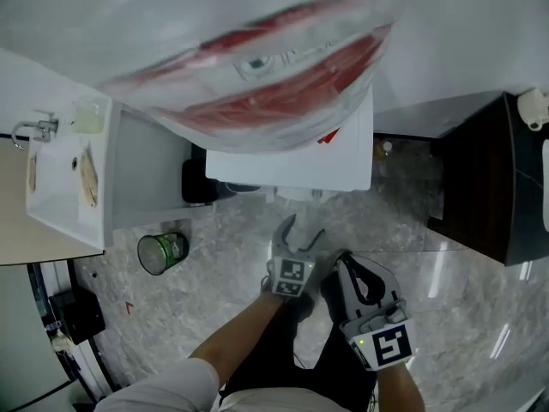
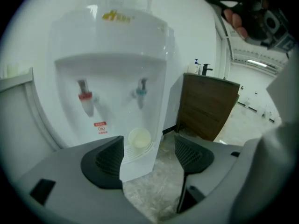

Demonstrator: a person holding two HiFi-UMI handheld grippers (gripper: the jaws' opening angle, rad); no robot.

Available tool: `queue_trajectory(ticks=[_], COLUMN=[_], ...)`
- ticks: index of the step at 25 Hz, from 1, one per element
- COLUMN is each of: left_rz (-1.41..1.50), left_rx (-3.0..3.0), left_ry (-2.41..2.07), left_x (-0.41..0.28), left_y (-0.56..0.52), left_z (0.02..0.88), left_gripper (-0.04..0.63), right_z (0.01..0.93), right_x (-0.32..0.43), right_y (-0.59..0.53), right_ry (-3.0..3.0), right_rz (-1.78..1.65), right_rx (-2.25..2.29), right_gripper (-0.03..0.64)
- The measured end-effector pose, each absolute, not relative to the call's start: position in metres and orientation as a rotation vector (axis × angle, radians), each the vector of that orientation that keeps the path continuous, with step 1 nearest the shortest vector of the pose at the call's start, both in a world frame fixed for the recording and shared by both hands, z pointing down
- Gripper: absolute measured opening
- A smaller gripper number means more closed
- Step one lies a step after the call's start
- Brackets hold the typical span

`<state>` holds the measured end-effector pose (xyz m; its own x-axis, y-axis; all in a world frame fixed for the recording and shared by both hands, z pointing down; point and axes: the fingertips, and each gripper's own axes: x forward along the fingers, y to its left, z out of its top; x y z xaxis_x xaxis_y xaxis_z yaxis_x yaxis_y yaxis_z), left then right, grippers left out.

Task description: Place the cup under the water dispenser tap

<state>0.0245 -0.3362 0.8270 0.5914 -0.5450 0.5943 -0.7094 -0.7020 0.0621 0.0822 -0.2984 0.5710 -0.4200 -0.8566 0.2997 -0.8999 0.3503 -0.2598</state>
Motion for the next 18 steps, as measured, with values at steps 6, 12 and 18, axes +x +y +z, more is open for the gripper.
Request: queue_trajectory(ticks=[6,12,18], left_rz=[0.702,0.523,0.446], left_rx=[2.634,2.696,2.701], left_ry=[-0.881,-0.821,-0.820], left_x=[0.025,0.015,0.003], left_y=[-0.301,-0.279,-0.249], left_z=[0.682,0.539,0.434], left_gripper=[0.330,0.146,0.006], right_z=[0.509,0.451,0.400], right_x=[0.071,0.057,0.042], right_y=[-0.288,-0.261,-0.230], right_ry=[-2.430,-2.384,-2.382], right_rz=[0.545,0.515,0.505], right_rx=[1.636,1.664,1.686], right_gripper=[0.018,0.018,0.017])
